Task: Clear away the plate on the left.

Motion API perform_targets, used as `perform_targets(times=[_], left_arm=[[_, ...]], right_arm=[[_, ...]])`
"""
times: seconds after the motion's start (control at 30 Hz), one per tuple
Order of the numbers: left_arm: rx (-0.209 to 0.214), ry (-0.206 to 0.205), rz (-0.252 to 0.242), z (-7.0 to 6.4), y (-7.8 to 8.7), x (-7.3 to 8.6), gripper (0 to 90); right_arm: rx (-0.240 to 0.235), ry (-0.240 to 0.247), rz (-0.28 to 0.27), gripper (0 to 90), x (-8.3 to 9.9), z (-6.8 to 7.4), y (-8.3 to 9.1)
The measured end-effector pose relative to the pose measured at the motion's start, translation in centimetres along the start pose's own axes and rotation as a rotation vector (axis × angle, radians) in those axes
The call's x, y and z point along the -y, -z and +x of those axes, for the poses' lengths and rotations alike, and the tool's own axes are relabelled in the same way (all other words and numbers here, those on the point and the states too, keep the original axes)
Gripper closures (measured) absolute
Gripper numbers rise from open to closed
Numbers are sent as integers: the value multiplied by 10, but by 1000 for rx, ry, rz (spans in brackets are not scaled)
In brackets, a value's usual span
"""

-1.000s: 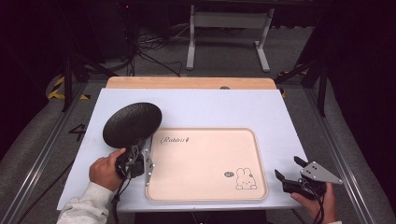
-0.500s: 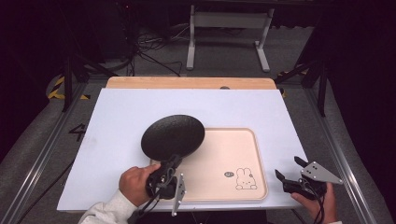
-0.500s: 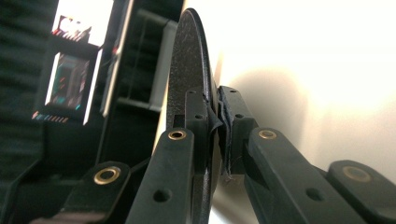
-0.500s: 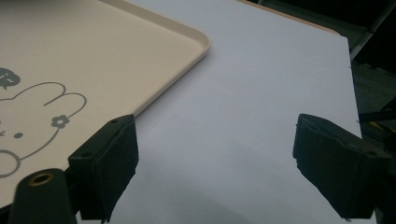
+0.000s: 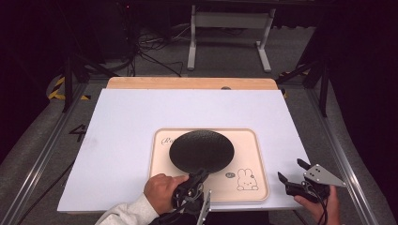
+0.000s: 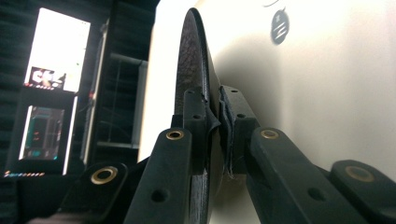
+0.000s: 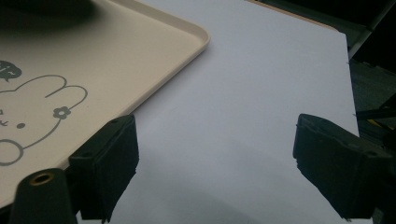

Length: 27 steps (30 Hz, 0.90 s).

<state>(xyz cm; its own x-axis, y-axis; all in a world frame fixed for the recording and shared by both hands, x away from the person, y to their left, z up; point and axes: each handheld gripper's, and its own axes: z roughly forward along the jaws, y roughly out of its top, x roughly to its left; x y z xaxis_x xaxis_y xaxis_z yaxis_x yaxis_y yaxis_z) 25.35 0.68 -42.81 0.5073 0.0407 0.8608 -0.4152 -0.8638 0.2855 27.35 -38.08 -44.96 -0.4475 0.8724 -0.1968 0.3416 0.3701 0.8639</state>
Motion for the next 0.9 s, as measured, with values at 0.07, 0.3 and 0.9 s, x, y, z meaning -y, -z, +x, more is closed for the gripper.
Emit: perform_targets(times=[0.07,0.3,0.9], left_arm=[[14,-5,-13,-3,-3,-1,824],[87,63,-73,-2,-15,1,856],[266,133,-96,-12,-39,-2,789]], right_arm=[[5,-2,1,145,1,0,2],[10,-2,4,144,3,0,5],[0,6,10,145,4,0,4]])
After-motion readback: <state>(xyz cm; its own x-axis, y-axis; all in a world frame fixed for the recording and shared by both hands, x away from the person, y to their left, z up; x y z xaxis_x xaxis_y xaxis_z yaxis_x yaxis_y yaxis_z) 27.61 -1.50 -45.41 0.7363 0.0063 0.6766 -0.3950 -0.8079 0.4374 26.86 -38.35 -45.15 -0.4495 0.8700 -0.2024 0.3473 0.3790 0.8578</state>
